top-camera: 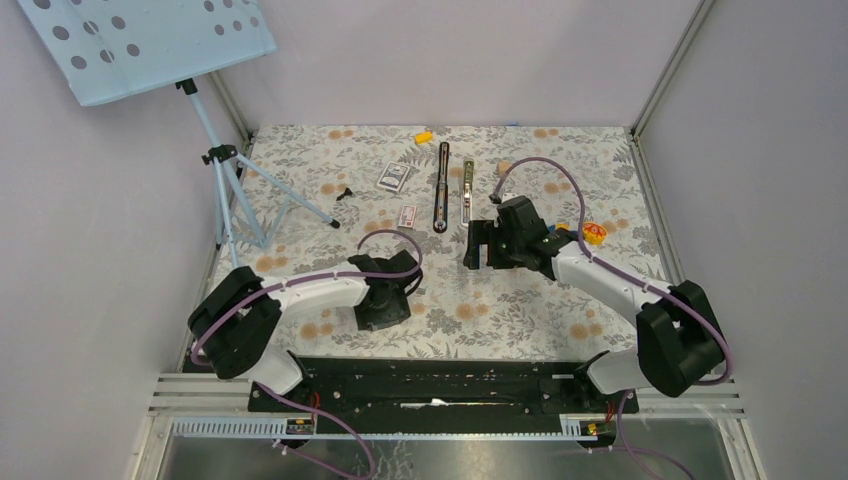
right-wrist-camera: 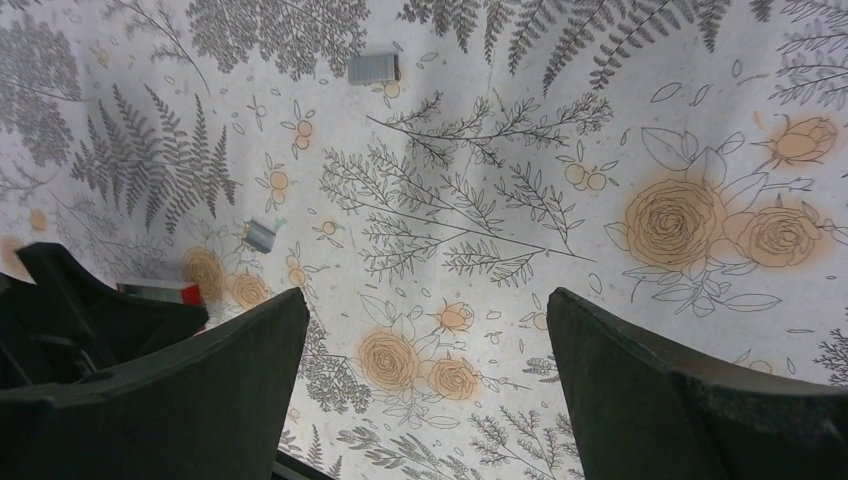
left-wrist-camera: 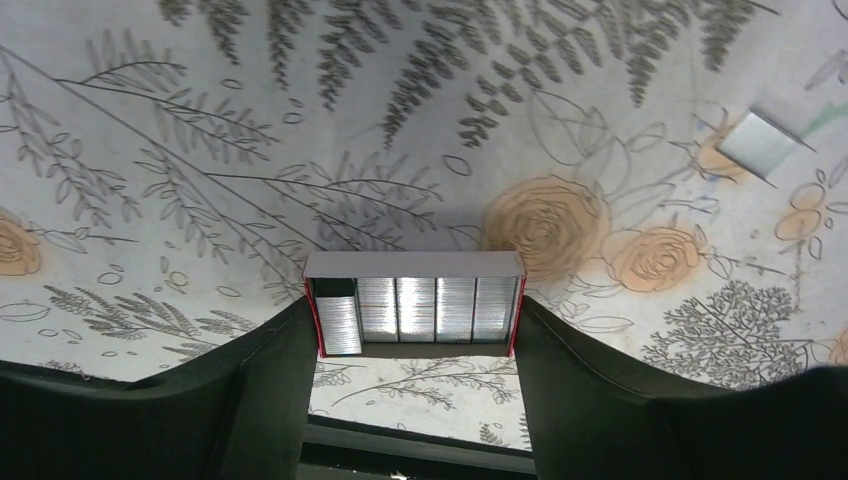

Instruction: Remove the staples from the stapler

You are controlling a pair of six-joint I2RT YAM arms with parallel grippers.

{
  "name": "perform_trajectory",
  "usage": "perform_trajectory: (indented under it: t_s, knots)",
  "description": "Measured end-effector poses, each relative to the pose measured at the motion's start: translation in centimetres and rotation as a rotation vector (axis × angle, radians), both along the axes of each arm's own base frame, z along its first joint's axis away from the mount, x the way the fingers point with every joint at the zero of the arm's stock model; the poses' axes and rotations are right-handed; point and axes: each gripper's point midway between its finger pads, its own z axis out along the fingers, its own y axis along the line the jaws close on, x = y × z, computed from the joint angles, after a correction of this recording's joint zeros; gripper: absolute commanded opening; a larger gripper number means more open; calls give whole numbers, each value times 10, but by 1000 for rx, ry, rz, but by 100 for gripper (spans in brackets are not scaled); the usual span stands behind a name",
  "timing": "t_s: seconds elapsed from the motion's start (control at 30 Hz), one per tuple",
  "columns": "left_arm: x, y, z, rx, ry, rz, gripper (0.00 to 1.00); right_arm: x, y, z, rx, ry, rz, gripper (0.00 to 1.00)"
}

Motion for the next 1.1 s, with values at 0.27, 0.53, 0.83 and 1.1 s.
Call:
perform_trajectory:
  t_s: [0.27,0.53,0.83,1.1]
  knots:
    - [-1,-27,1,1,-7,-98,67,9,-11,29,15,-101,-89,96]
    - [1,-52,1,-3,-3,-192,66,13,-55,66,10,-251,-302,97]
    - [18,-92,3,-11,-6,-285,65,14,-93,85,7,-313,-451,98]
    - [44,-152,7,-66,-37,-381,65,7,-109,87,-21,-316,-495,98]
